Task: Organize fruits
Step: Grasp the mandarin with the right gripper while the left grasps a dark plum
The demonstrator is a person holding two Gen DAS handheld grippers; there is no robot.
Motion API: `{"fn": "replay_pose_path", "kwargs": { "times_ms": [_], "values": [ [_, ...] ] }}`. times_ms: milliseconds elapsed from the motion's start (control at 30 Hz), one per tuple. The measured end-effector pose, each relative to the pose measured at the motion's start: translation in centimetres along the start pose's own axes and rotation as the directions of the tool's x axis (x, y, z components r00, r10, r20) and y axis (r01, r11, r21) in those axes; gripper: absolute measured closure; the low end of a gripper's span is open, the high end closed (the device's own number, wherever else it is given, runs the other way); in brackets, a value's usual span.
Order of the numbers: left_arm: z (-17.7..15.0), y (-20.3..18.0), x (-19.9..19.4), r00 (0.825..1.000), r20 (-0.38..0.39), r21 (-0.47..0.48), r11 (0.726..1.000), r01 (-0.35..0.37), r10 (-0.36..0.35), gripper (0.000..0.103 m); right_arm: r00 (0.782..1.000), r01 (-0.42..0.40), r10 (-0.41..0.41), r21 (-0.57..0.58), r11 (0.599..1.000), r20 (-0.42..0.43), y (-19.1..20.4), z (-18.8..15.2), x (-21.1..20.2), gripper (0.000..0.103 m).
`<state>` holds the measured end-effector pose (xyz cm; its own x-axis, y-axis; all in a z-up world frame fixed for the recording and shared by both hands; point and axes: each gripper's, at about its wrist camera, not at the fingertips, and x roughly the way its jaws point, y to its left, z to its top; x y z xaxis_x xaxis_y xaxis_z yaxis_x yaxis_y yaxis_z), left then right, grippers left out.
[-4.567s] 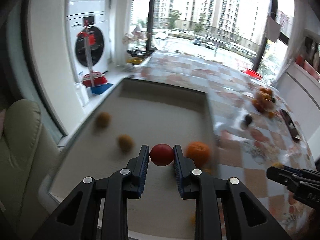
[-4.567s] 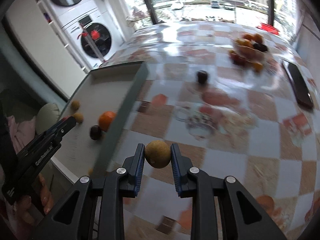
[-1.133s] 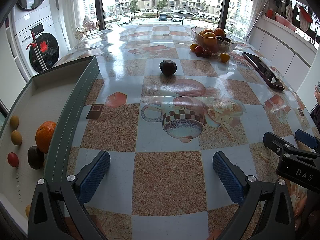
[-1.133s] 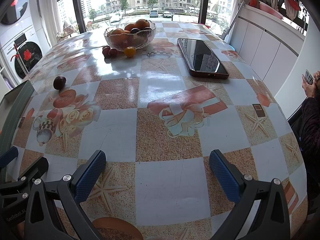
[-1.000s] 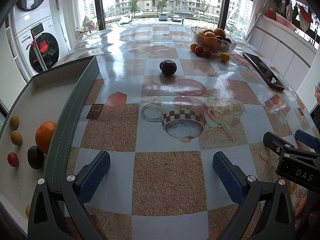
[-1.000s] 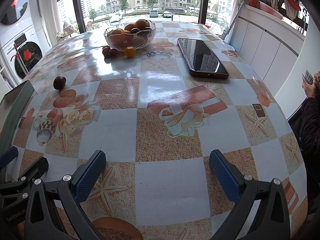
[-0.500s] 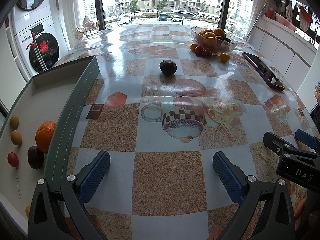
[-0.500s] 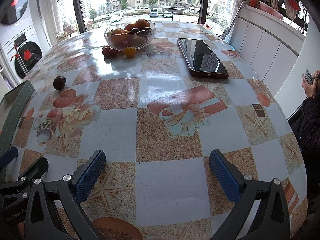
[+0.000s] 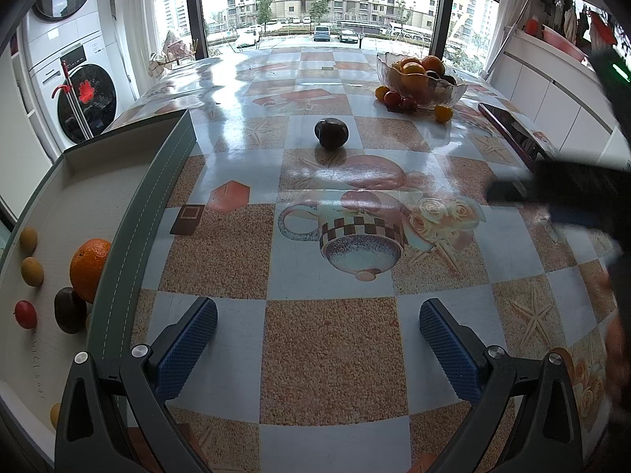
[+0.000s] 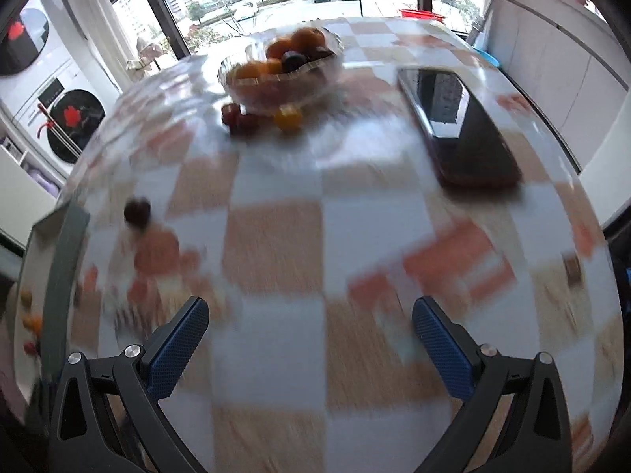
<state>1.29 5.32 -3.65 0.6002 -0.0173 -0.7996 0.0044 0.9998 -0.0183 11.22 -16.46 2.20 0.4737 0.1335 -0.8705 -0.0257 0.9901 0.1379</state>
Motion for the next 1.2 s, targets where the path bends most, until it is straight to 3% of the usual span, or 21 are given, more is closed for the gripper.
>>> {"fn": "replay_pose_path", "kwargs": {
  "times_ms": [100, 267, 533, 600, 667, 900, 1033, 1200],
  "values": [
    [0.0, 0.1, 0.0, 1.000, 0.000, 0.000, 1.000, 0.000, 0.000, 0.000, 1.000, 0.014, -0.014, -0.020, 1.000, 0.028, 1.0, 2.5, 1.6, 0.001],
    [0.0, 0.1, 0.0, 1.000, 0.000, 0.000, 1.000, 0.000, 0.000, 0.000, 0.995, 0.045, -0.042, -0.035, 0.998, 0.087, 2.0, 5.9, 3.8, 0.017],
    [0.0, 0.1, 0.0, 1.000, -0.001, 0.000, 1.000, 0.001, -0.001, 0.000, 0.983, 0.089, -0.084, -0.026, 0.996, 0.161, 2.8, 8.6, 5.6, 0.029],
    [0.0, 0.1, 0.0, 1.000, -0.001, 0.000, 1.000, 0.000, 0.000, 0.000, 0.980, 0.091, -0.084, -0.030, 0.995, 0.179, 2.9, 8.8, 5.6, 0.045],
    [0.0, 0.1, 0.0, 1.000, -0.001, 0.000, 1.000, 0.000, 0.000, 0.000, 0.981, 0.061, -0.056, -0.024, 0.998, 0.185, 2.7, 9.0, 5.5, 0.080],
    [0.0, 0.1, 0.0, 1.000, -0.001, 0.000, 1.000, 0.001, -0.001, 0.000, 0.984, -0.051, 0.050, -0.002, 0.999, 0.172, 0.8, 7.0, 3.5, 0.080],
    [0.1, 0.0, 0.0, 1.000, -0.005, 0.001, 1.000, 0.000, 0.000, 0.000, 0.986, -0.099, 0.100, -0.013, 0.995, 0.132, -0.5, 3.2, 1.3, 0.080],
    [1.7, 0.0, 0.6, 0.999, -0.034, -0.029, 0.999, 0.028, -0.029, 0.000, 0.986, -0.105, 0.105, -0.010, 0.994, 0.133, -2.4, -2.8, -1.5, 0.080]
  ]
}}
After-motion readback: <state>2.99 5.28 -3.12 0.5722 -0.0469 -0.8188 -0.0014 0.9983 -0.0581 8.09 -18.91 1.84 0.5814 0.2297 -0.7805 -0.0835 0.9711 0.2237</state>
